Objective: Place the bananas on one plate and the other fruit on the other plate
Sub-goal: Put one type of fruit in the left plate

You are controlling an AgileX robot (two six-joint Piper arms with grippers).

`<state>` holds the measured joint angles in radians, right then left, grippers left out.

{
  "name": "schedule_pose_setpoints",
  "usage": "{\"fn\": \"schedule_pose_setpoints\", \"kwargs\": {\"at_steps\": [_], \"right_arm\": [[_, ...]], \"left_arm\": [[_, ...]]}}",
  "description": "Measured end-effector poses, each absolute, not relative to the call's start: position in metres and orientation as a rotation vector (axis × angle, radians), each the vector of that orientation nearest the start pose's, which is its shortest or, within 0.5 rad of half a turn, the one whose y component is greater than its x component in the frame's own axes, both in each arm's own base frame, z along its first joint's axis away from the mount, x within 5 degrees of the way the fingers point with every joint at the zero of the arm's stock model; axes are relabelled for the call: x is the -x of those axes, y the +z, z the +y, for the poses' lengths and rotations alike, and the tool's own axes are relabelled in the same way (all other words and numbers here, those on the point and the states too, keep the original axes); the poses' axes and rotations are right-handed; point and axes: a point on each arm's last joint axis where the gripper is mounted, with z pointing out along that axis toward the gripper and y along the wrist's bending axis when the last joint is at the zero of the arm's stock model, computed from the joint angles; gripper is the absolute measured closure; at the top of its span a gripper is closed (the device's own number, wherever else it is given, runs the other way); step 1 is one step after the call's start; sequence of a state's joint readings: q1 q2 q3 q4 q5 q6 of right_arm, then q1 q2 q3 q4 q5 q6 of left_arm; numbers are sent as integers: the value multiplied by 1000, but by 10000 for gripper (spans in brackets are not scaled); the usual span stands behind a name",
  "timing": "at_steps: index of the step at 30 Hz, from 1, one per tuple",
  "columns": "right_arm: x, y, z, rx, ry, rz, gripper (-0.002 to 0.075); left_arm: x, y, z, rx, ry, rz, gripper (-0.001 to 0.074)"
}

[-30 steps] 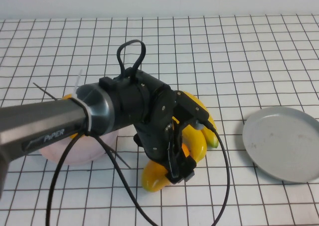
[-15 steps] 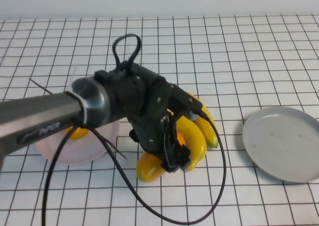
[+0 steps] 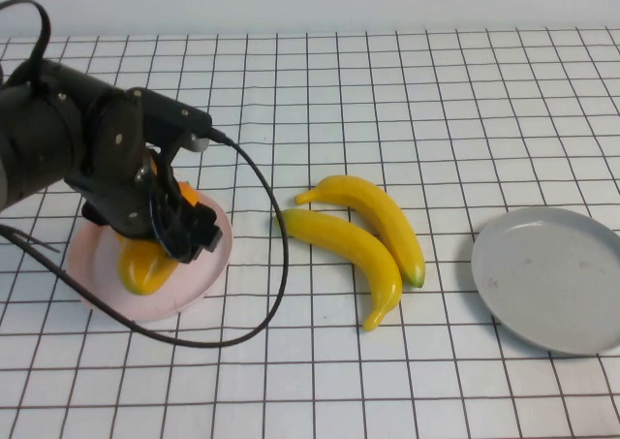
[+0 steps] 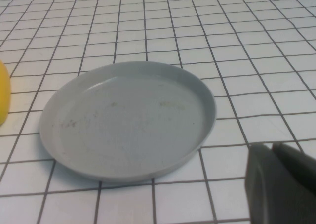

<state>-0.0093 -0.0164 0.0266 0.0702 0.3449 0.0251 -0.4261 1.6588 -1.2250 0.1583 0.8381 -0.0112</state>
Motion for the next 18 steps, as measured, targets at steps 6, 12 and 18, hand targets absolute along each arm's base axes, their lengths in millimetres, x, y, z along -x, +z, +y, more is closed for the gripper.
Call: {"fn": "schedule_pose_setpoints", "kwargs": {"at_steps": [6, 12, 18], "right_arm": [[-53, 174, 2, -76, 79, 1837, 743], [-53, 174, 2, -76, 79, 1837, 742], [-53, 174, 2, -76, 79, 1837, 742]], "left_arm": [[-311, 231, -129, -727, 55, 2600, 188], [-322, 228, -135, -762, 35, 2495, 183], [-330, 203, -133, -812, 83, 2553, 172]]}}
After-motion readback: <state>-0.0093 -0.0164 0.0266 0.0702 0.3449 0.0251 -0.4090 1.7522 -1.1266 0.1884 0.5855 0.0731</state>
